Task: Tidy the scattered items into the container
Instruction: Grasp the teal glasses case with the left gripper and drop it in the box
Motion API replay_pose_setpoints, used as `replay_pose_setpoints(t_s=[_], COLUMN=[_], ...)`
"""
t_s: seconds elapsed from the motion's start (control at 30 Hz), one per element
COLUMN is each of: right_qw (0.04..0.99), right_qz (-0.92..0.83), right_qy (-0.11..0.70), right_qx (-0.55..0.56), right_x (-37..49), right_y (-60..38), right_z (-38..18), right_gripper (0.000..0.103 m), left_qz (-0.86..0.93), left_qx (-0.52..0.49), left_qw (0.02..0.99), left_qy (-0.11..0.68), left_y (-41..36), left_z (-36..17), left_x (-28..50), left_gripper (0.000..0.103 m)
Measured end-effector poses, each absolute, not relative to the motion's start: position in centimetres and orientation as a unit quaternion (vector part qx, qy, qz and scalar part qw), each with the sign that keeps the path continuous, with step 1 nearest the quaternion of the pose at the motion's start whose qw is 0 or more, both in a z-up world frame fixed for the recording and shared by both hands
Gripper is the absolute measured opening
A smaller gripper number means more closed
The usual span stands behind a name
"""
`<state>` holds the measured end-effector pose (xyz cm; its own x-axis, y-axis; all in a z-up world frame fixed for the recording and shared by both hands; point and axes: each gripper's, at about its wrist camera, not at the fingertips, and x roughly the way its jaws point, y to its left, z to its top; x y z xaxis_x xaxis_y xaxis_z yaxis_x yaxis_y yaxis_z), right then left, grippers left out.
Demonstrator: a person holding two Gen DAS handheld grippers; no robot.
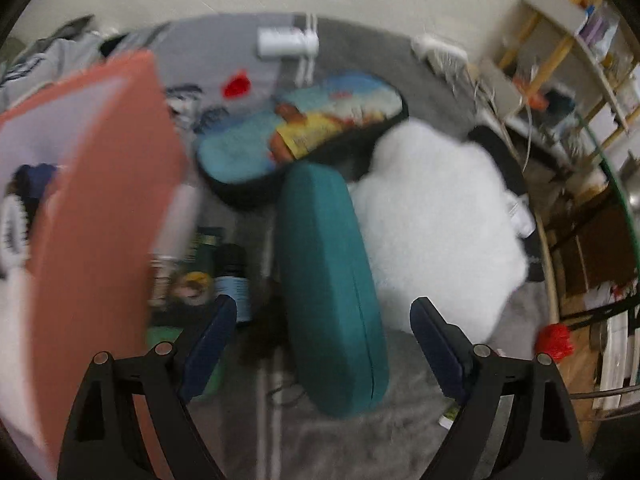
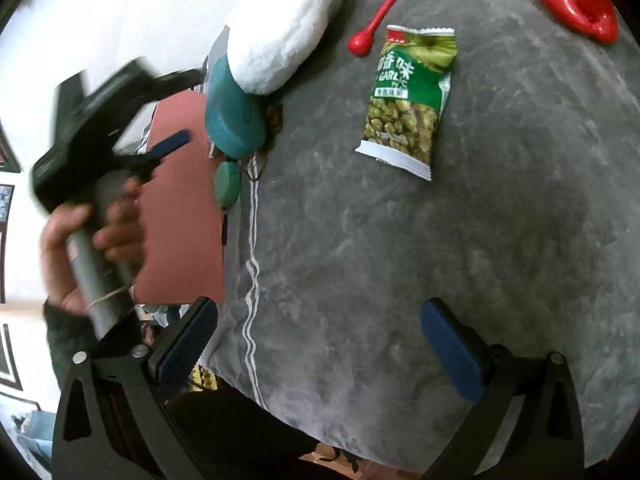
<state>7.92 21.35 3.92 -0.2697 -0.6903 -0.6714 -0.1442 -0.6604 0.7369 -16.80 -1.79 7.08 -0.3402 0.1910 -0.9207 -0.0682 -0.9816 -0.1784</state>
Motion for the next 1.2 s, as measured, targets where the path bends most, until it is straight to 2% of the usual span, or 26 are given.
replay_pose_setpoints(t_s=[0.1, 0.17, 0.2, 0.27, 0.3, 0.37, 0.5, 0.63, 0.8, 0.9, 0.93, 1.0, 1.03, 1.1, 1.2], right_qw=[0.201, 0.205, 0.207, 0.210, 0.210, 0.207, 0.199, 0.195, 0.192, 0.188, 0.186, 0.184, 0.183, 0.173, 0.172], right_qz=[-0.706, -0.704, -0.704, -0.703, -0.703, -0.703, -0.704, -0.709, -0.715, -0.718, -0.718, -0.720, -0.721, -0.724, -0.723], right_qy=[-0.363, -0.359, -0.357, -0.352, -0.352, -0.352, -0.357, -0.351, -0.344, -0.342, -0.341, -0.338, -0.337, -0.339, -0.338], right_qx=[0.575, 0.577, 0.578, 0.581, 0.581, 0.582, 0.581, 0.579, 0.577, 0.577, 0.577, 0.578, 0.578, 0.576, 0.577], right_x=[8.0, 8.0, 8.0, 8.0, 8.0, 8.0, 8.0, 8.1, 8.3, 8.3, 8.3, 8.3, 8.3, 8.3, 8.1], right_y=[21.6, 21.6, 21.5, 21.5, 21.5, 21.6, 21.8, 22.0, 22.0, 22.0, 22.0, 22.0, 22.0, 22.0, 21.7], right_z=[3.9, 4.0, 4.1, 4.1, 4.1, 4.2, 4.1, 4.2, 4.4, 4.5, 4.5, 4.5, 4.5, 4.6, 4.4], right_gripper=[0.102, 0.102, 0.102, 0.102, 0.102, 0.102, 0.102, 0.103, 0.103, 0.103, 0.103, 0.103, 0.103, 0.103, 0.103], left_qz=[0.813, 0.810, 0.807, 0.799, 0.798, 0.790, 0.788, 0.805, 0.821, 0.839, 0.842, 0.847, 0.846, 0.822, 0.797], left_qx=[-0.573, -0.571, -0.572, -0.579, -0.576, -0.576, -0.552, -0.501, -0.379, -0.308, -0.290, -0.267, -0.270, -0.300, -0.302], left_qw=[0.092, 0.105, 0.109, 0.107, 0.108, 0.097, 0.097, 0.127, 0.178, 0.159, 0.143, 0.083, 0.057, -0.051, -0.084], left_qy=[-0.048, -0.082, -0.096, -0.124, -0.143, -0.184, -0.256, -0.291, -0.387, -0.420, -0.432, -0.452, -0.457, -0.481, -0.517], left_y=[-0.9, -1.7, -2.1, -3.2, -3.7, -5.0, -7.6, -9.5, -14.3, -18.2, -19.5, -22.7, -23.6, -26.3, -28.6], left_z=[3.9, 3.0, 2.9, 3.7, 4.4, 5.0, 7.6, 12.2, 19.8, 23.1, 23.6, 23.8, 23.4, 21.6, 20.3], left_x=[-17.4, -17.3, -17.3, -17.2, -17.0, -16.6, -14.8, -13.1, -9.6, -7.4, -7.0, -6.3, -6.3, -6.1, -5.8], left_gripper=[0.091, 0.088, 0.083, 0.052, 0.042, 0.037, 0.037, 0.036, 0.037, 0.037, 0.039, 0.079, 0.102, 0.103, 0.103])
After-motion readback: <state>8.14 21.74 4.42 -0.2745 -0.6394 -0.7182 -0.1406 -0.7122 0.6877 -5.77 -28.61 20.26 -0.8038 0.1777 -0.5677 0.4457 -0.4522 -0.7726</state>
